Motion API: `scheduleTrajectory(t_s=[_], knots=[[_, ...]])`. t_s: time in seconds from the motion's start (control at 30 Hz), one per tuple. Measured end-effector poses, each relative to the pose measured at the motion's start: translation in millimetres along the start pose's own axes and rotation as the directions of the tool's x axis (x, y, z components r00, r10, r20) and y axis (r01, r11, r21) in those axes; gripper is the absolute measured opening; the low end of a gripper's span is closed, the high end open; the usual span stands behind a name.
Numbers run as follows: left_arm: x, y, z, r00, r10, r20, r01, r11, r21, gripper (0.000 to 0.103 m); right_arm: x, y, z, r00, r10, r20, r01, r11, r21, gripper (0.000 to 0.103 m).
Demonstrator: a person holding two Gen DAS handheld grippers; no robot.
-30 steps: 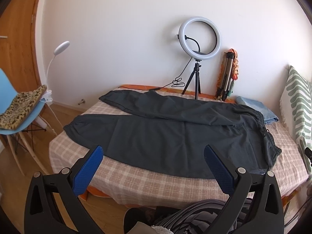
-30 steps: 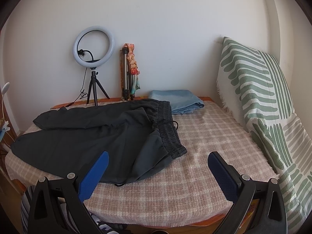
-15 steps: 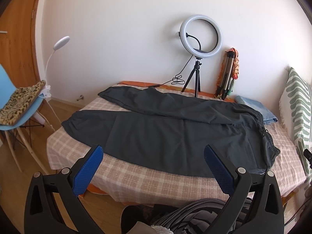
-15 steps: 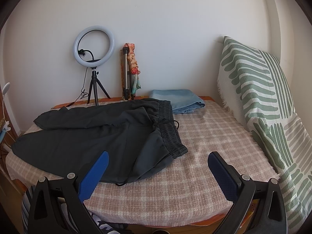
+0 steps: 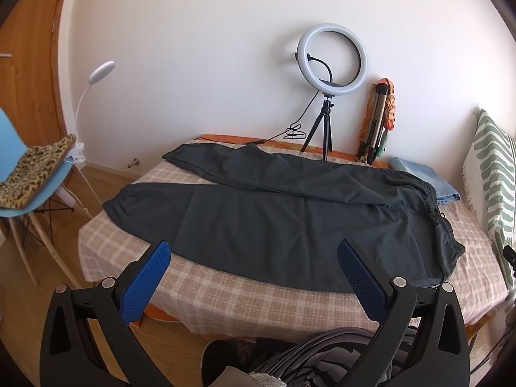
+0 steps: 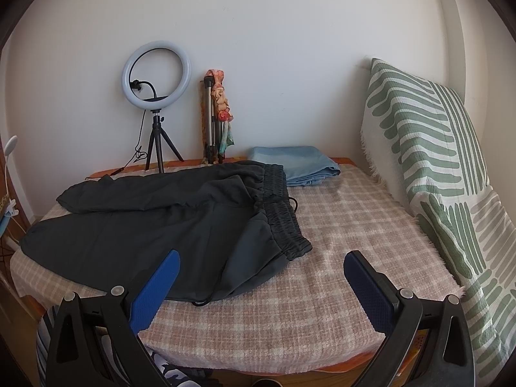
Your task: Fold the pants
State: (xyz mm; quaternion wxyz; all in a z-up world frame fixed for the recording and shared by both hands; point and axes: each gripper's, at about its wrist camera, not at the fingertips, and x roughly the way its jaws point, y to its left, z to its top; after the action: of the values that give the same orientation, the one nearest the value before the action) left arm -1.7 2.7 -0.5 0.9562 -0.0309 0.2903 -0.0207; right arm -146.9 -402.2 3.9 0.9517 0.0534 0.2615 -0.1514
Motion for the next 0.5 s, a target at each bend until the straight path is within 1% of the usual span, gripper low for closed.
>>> scheduleTrajectory(t_s=[0.07, 0.1, 0.37, 0.4, 0.5], knots=[[-0.1, 1.6, -0.4, 1.0, 0.001, 0.001, -0.001, 1.0, 0.003, 0.103, -0.1, -0.3, -0.2, 1.0, 0.001, -0.001, -0.001, 1.0, 0.0, 0.103], [0.1, -4.4, 0.6, 1.0, 0.003, 0.002, -0.003, 1.0, 0.004, 0.103, 0.1, -0.2, -0.1, 1.0, 0.001, -0.001, -0.001, 1.0, -0.001, 0.103], [-0.5, 2.6, 0.7, 1.0, 0.015, 0.008, -0.015, 1.0, 0.009, 0.103, 0.3, -0.5, -1.1, 1.0, 0.004, -0.002, -0.004, 1.0, -0.002, 0.103], [-0.1, -2.9, 1.0, 1.0, 0.017, 0.008, -0.017, 1.0, 0.012, 0.103, 0.3, -0.4, -1.2, 1.0, 0.004, -0.001, -0.004, 1.0, -0.002, 0.103], [-0.3, -1.4, 1.1, 1.0, 0.021, 0.011, -0.021, 1.0, 0.013, 0.103, 0.1, -0.3, -1.1, 1.0, 0.004, -0.001, -0.004, 1.0, -0.002, 0.103]])
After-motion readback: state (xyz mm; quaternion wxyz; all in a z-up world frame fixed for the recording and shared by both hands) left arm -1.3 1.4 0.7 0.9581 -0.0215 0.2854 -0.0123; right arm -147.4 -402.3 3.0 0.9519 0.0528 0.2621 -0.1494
